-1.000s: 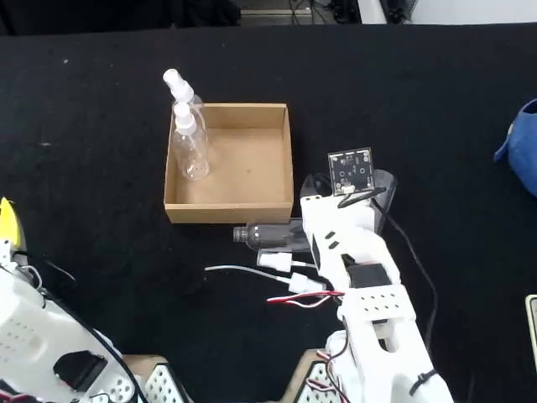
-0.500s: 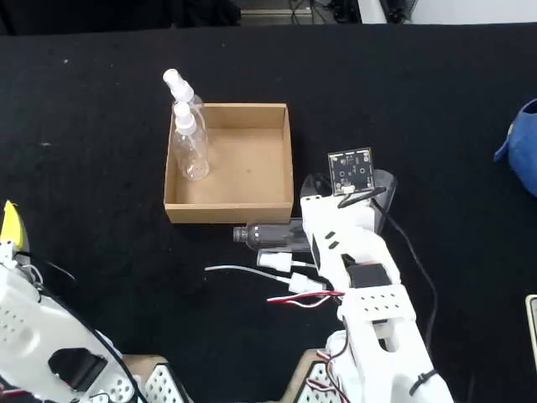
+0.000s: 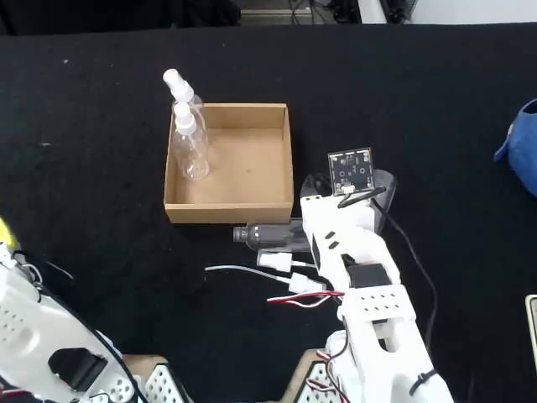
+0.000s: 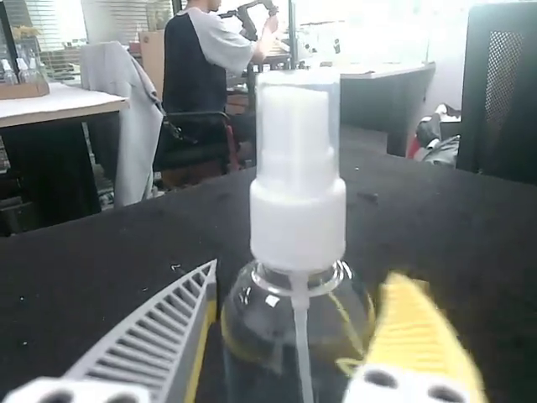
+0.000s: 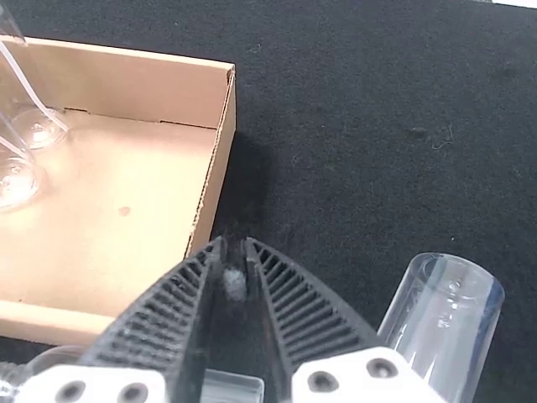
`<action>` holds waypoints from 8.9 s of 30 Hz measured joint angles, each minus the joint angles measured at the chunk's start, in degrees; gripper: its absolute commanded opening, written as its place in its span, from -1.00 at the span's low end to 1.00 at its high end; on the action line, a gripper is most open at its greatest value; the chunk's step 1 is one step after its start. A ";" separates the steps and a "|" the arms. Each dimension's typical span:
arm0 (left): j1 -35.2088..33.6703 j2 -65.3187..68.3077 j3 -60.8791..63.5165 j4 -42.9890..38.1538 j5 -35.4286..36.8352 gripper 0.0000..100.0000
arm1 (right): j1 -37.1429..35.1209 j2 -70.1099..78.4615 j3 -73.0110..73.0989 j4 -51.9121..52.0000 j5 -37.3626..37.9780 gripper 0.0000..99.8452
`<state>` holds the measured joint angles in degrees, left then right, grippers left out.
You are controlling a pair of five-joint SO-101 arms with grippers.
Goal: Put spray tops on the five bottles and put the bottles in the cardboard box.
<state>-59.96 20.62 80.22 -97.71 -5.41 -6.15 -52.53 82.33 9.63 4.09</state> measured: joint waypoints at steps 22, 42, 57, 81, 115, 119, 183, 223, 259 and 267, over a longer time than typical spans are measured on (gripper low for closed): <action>23.03 -30.51 12.13 1.76 0.00 -0.94 | 2.20 0.00 0.00 0.00 0.00 -0.98; 49.23 -64.79 13.89 33.58 0.00 -0.94 | 2.73 0.00 0.00 0.00 0.00 -0.98; 58.90 -74.81 10.46 59.96 5.45 -0.94 | 2.73 0.00 0.00 0.00 0.00 -0.98; 60.75 -49.05 8.88 37.01 5.80 -0.94 | 2.64 0.00 0.00 0.00 0.00 -0.98; 64.09 -48.09 6.95 41.58 6.07 -0.94 | 2.64 0.00 0.00 0.00 0.00 -0.98; 64.09 -48.09 6.95 42.11 6.07 -0.94 | 2.64 0.00 0.00 0.00 0.00 -0.98; 63.30 -30.42 2.20 34.29 6.07 -0.50 | 2.64 0.00 0.00 0.00 0.00 -0.98; 59.43 -73.14 7.21 76.04 5.98 -0.44 | 2.64 0.00 0.00 0.00 0.00 -0.98; 45.98 -124.40 6.42 142.59 5.98 -0.90 | 2.64 0.00 2.81 -6.68 0.00 -0.98; 36.48 -124.57 8.09 140.31 3.52 -0.90 | 2.64 0.00 2.81 -6.68 0.00 -0.98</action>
<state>-23.47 -103.96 88.31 42.59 -1.89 -3.52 -52.53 85.14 2.95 4.09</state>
